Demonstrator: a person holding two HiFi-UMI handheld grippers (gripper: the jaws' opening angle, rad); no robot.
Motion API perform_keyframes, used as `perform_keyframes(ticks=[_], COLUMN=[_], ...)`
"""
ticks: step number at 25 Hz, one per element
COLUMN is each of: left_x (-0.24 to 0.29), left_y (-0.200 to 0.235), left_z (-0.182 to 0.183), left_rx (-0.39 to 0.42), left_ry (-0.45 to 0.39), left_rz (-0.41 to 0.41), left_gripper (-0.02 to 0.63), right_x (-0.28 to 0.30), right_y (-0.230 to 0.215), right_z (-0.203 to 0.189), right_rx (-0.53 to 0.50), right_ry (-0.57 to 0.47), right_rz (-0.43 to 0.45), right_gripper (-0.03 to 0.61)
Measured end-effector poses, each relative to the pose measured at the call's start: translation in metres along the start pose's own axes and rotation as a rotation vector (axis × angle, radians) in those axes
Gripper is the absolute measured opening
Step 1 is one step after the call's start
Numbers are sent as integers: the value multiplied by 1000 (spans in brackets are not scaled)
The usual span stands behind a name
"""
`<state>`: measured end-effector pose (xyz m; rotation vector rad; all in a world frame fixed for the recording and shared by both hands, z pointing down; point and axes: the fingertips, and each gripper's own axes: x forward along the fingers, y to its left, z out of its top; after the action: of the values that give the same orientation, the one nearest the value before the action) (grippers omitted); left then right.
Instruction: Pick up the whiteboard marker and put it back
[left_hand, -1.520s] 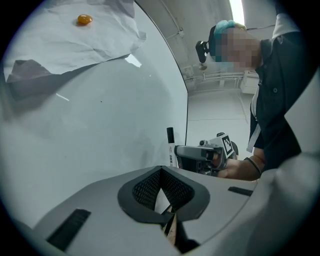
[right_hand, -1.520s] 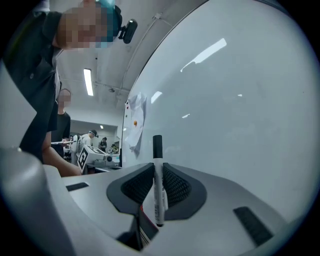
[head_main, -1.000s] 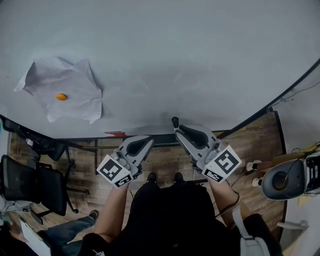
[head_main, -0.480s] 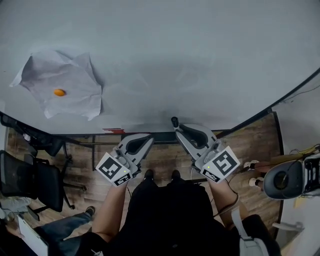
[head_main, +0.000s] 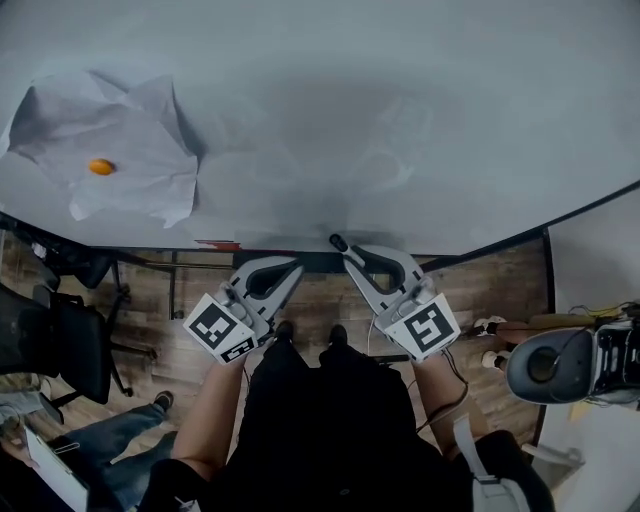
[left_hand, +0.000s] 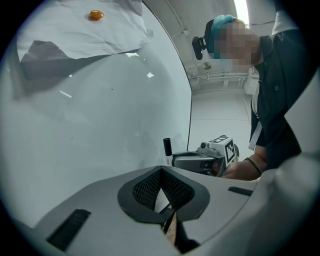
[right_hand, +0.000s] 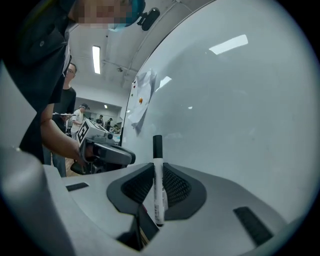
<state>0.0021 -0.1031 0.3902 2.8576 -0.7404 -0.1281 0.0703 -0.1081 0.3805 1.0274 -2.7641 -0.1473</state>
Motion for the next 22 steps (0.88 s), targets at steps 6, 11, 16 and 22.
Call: perform_keyframes(ticks=[6,11,16,22], left_x=[0,0,3,2], left_y=[10,15,18,26], left_z=[-15,-26,-34,-48], left_rx=[-25,-51,-68,-92], left_ry=[16,35,45,60], left_rz=[15,16,15,22], left_gripper=[9,11,11,11], right_x=[11,17,23,33], right_y=[0,2,2,10], right_z=[-35,-64,-98,-140], right_rx=[-61,-105,-128,-167], right_ry=[107,206,286,353], right_rz=[21,30,39,85], right_gripper=[69,69,69,69])
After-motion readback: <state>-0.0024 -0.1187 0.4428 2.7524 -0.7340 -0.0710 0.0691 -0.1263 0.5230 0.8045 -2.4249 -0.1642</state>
